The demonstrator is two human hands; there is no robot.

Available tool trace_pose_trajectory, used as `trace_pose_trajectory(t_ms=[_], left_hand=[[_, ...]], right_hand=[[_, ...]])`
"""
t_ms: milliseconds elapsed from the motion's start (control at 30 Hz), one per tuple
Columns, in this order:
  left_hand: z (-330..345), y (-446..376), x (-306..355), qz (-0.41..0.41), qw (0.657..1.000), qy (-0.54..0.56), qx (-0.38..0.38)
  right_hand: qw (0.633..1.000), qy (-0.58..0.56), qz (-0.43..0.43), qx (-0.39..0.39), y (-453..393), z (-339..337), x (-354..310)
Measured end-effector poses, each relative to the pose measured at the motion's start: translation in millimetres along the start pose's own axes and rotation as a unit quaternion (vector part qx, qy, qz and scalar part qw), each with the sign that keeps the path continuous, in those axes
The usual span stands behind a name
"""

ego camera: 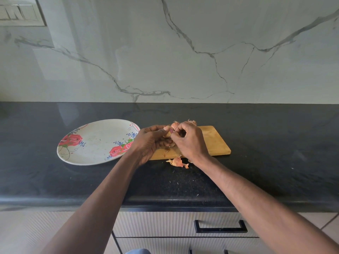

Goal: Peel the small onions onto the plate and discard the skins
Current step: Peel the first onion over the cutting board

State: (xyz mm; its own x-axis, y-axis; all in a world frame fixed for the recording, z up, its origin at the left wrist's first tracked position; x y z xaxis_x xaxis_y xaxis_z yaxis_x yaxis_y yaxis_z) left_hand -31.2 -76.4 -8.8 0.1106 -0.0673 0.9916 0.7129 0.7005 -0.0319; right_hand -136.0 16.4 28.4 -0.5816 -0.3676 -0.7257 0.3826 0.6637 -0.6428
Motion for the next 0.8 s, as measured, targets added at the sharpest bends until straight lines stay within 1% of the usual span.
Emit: trace_pose_trajectory(t_ms=[133, 300, 467, 533, 667, 800], left_hand=[[0, -1, 0, -0.005, 1.000, -0.001, -0.001], [-1, 0, 0, -0.007, 1.000, -0.001, 0.004], [-4, -1, 1, -0.013, 1.000, 0.008, 0.015], [-4, -1, 1, -0.010, 1.000, 0.006, 0.014], [-4, 0, 2, -0.003, 1.000, 0.013, 0.022], [-2, 3, 7, 0.015, 0.999, 0.021, 0.019]], right_hand=[[1.000, -0.016, 0.024, 0.005, 0, -2, 5], [0.995, -0.051, 0.086, 0.015, 0, -3, 13], [0.988, -0.093, 0.123, 0.032, -3, -14, 17], [0.989, -0.094, 0.115, 0.027, -3, -14, 15], [0.995, -0.059, 0.081, 0.025, -3, -15, 9], [0.993, -0.071, 0.092, 0.024, -3, -14, 10]])
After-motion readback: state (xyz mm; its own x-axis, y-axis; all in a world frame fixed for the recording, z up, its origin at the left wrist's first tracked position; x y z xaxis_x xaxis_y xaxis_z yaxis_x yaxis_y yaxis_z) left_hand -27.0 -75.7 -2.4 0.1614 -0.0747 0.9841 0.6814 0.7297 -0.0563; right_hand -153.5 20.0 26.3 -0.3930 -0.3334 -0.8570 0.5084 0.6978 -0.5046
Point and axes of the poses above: each hand's wrist, its own y-axis away from the middle knuckle, its own z-axis out of the palm, x = y × z, the point moved 7 cm from there along -y, towards the middle knuckle, and after that the axes turned 13 degrees about -y, right-handed, at the moved point
